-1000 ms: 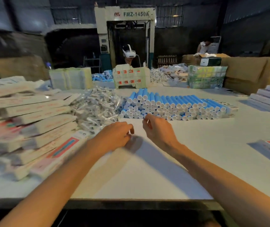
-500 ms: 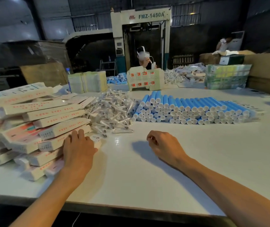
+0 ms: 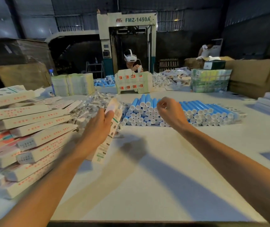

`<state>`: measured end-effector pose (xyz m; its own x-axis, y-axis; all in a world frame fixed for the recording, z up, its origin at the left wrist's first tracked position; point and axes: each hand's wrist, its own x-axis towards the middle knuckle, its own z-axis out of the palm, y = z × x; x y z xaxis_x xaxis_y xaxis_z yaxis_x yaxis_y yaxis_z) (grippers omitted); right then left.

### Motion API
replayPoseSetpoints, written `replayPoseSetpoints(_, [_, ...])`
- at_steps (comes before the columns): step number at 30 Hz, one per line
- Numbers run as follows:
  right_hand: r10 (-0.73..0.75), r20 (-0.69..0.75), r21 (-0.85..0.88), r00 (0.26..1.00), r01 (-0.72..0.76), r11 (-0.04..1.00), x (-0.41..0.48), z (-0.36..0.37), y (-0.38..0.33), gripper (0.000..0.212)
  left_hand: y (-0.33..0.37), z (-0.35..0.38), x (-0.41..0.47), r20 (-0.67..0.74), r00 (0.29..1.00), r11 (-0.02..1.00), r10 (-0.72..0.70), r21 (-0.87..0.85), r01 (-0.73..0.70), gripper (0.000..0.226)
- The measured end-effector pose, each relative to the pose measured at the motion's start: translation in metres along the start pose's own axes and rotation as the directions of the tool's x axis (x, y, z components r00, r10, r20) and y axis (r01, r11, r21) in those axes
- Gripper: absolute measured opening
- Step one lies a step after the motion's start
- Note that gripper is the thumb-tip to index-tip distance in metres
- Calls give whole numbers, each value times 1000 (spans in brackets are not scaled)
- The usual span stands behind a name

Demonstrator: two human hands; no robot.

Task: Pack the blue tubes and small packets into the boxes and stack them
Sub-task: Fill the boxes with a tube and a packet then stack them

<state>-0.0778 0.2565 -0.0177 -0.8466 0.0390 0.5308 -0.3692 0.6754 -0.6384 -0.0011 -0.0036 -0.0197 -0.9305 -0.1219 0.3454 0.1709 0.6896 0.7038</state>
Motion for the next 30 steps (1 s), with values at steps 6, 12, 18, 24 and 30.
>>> replayPoseSetpoints(6, [206, 72, -329, 976, -172, 929, 90, 12, 22, 44, 1, 39, 18, 188, 982, 720, 11, -683, 123, 48])
replayPoseSetpoints(12, [374, 239, -533, 896, -201, 822, 113, 37, 31, 48, -18, 70, 15, 255, 965, 515, 54, -835, 192, 43])
replayPoseSetpoints(18, [329, 269, -566, 905, -128, 814, 122, 31, 26, 7, -29, 66, 18, 261, 961, 459, 90, -867, 193, 44])
replayPoseSetpoints(24, [362, 329, -626, 872, -86, 775, 123, 31, 2, 8, -30, 61, 16, 223, 974, 555, 28, -814, 171, 49])
replayPoseSetpoints(30, [473, 418, -702, 775, -55, 710, 129, 21, -10, 14, -34, 59, 16, 228, 971, 571, 70, -807, 149, 42])
